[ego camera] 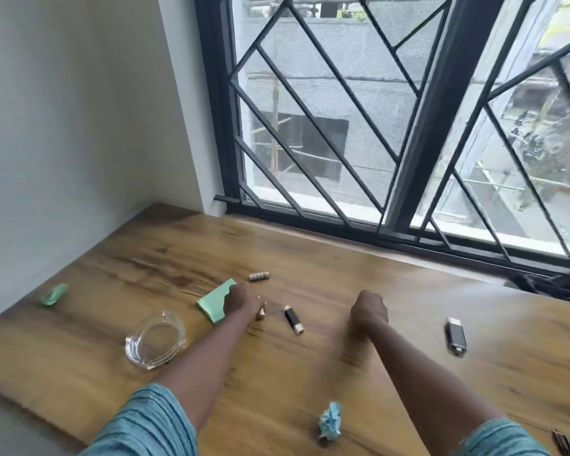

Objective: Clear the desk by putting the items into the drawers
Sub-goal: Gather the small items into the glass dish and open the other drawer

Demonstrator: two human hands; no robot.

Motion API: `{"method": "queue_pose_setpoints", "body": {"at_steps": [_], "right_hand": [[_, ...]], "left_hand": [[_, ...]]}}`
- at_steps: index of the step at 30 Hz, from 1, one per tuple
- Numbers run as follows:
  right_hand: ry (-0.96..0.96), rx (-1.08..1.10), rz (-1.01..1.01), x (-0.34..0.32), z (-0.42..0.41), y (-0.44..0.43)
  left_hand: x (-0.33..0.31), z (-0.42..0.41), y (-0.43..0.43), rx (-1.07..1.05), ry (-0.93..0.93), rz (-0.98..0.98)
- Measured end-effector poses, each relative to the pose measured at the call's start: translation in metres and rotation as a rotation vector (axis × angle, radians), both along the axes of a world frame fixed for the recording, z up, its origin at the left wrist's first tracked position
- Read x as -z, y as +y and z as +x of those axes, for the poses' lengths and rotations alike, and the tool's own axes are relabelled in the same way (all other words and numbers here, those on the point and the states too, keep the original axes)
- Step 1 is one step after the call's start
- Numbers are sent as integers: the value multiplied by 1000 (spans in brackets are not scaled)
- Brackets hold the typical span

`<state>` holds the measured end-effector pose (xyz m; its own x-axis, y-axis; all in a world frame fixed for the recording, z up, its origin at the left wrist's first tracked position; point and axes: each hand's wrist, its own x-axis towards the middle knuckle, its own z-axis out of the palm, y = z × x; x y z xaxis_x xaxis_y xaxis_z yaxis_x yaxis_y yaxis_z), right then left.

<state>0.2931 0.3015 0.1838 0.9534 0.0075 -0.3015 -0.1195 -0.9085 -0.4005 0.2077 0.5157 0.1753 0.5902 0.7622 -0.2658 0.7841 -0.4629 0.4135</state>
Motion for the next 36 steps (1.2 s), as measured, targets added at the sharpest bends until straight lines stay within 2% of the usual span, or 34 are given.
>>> {"method": "queue_pose_setpoints", "body": {"at_steps": [3,6,11,18,22,26,33,36], "right_hand": [[7,-95,105,2,10,31],[33,-177,219,4,10,63],[123,-228,477,-2,-6,106],[248,-344,652,-16,-67,183],[236,-448,605,-21,-102,226],[207,-548,527,-21,-133,253],[-54,-894,49,-24,-167,274],[-73,-940,-67,-23,-178,280]], "left_hand": [[-3,2,2,-6,-7,-32],[-5,0,10,-51,-74,-158],[-11,-21,39,-204,-341,-409],[-26,-94,91,-192,-400,-416],[-31,-130,123,-177,-348,-334],[-32,-151,140,-9,-199,-213],[-32,-164,144,208,10,-86],[-31,-165,144,250,75,-37]]}}
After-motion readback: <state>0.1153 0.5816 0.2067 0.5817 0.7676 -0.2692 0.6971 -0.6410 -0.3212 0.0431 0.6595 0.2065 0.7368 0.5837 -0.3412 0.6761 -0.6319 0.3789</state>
